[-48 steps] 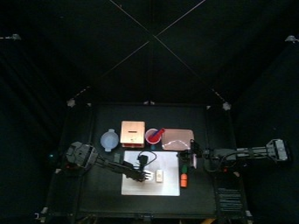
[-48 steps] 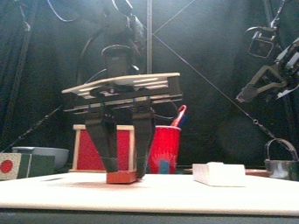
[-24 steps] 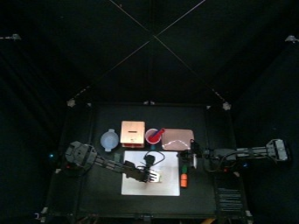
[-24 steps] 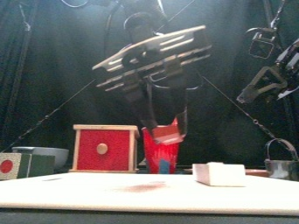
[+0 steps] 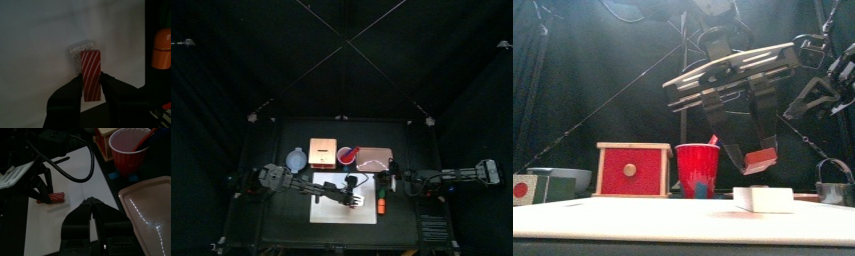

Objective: Put salmon onto rice

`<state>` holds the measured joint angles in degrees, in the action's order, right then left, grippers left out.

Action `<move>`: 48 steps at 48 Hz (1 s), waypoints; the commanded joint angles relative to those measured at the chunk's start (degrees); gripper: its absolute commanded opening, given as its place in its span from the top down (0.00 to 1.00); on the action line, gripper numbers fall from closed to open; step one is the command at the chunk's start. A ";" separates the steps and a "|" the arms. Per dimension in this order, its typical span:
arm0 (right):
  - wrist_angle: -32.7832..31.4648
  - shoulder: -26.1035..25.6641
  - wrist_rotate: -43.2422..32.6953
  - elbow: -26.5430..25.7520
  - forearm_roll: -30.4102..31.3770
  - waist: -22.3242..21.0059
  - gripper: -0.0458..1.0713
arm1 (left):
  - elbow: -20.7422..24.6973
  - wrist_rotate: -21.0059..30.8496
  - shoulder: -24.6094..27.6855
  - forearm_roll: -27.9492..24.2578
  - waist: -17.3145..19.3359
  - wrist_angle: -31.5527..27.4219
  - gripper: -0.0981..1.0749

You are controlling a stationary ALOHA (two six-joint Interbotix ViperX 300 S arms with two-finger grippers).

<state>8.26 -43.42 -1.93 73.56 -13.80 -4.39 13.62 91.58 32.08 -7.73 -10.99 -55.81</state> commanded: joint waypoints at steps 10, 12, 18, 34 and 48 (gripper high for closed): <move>0.18 0.18 0.09 -0.62 -0.09 -0.09 0.93 | 2.29 0.70 0.44 -1.14 0.35 -0.26 0.43; 0.18 0.18 0.09 -0.53 -0.09 -0.18 0.93 | 2.29 0.70 0.70 -1.67 0.44 -0.26 0.42; 0.18 0.18 0.09 -0.53 -0.09 -0.09 0.93 | 2.37 0.79 1.41 -2.20 0.35 -0.26 0.42; 0.18 0.18 0.09 -0.44 -0.09 -0.09 0.93 | 1.67 0.35 2.11 -3.08 0.35 -1.14 0.34; 0.18 0.18 0.09 -0.26 -0.09 -0.09 0.93 | 2.46 0.18 0.70 -3.08 0.44 -1.41 0.18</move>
<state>8.17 -43.33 -2.02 73.74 -13.80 -4.39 14.68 91.76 34.63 -10.55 -10.81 -57.39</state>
